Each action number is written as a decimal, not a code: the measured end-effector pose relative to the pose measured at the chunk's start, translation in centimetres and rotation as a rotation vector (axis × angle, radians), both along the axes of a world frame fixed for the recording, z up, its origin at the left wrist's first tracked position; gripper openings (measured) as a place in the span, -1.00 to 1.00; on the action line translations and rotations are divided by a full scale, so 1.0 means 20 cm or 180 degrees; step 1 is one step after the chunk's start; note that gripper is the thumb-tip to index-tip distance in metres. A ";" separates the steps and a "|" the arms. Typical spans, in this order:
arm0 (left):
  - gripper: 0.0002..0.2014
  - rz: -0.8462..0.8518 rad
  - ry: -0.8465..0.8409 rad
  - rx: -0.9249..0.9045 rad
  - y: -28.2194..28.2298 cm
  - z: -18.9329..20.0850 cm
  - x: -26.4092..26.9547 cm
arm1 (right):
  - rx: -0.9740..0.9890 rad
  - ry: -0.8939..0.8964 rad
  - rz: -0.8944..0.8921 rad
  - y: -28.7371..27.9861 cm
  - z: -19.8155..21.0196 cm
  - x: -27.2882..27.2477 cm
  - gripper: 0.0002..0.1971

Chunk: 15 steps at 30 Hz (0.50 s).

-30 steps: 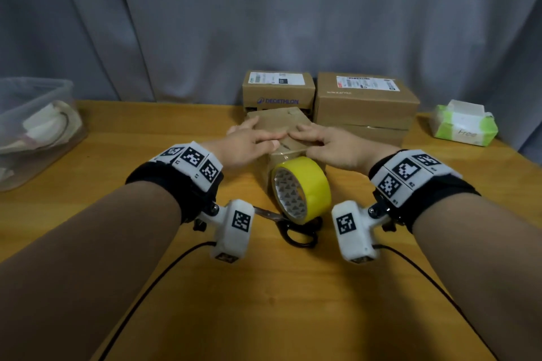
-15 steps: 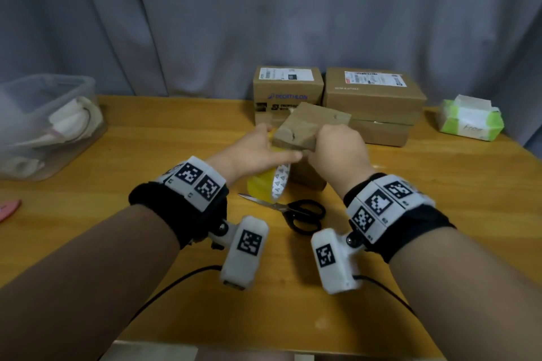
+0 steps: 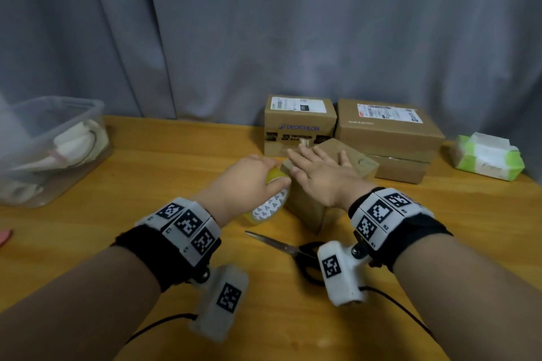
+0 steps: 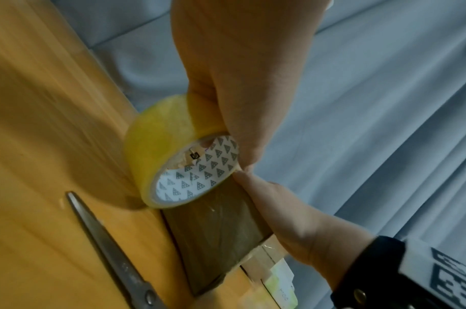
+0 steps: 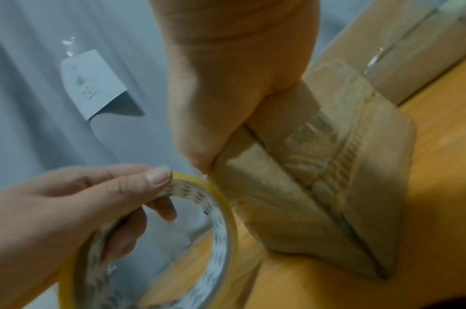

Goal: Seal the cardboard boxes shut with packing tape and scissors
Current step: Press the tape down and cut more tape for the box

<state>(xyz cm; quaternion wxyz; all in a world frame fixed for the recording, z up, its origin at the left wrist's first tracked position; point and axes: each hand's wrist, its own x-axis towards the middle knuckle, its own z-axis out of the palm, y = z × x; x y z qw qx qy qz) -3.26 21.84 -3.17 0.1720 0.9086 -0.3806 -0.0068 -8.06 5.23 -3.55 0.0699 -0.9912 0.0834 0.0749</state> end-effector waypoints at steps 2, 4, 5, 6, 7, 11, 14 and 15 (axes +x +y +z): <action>-0.50 -0.0058 -0.0048 -0.0039 0.02 -0.01 0.00 | -0.0024 0.0025 -0.0170 0.02 0.00 0.01 -0.48; -0.56 -0.0061 -0.0075 -0.0080 0.03 -0.02 -0.01 | -0.0045 0.0047 -0.0261 0.03 0.00 0.01 -0.48; -0.60 -0.0053 -0.0061 -0.0090 0.03 -0.02 -0.01 | -0.0052 0.0061 -0.0287 0.03 -0.01 0.01 -0.48; -0.63 -0.0052 -0.0054 -0.0056 0.03 -0.01 -0.01 | -0.0049 0.0065 -0.0306 0.03 -0.01 0.02 -0.48; -0.65 -0.0064 -0.0069 0.0038 0.03 0.00 0.00 | -0.0021 0.0062 -0.0323 0.02 -0.01 0.02 -0.48; -0.65 -0.0154 -0.0033 0.0516 0.03 0.03 0.02 | 0.0185 0.0029 -0.0401 0.02 -0.01 0.04 -0.44; -0.62 -0.0177 -0.0005 0.0787 -0.01 0.03 0.02 | 0.0150 -0.0172 -0.0542 0.06 0.00 0.06 -0.45; -0.61 -0.0189 0.0029 0.0812 -0.02 0.03 0.02 | 0.0064 -0.0244 -0.0580 0.08 -0.01 0.07 -0.46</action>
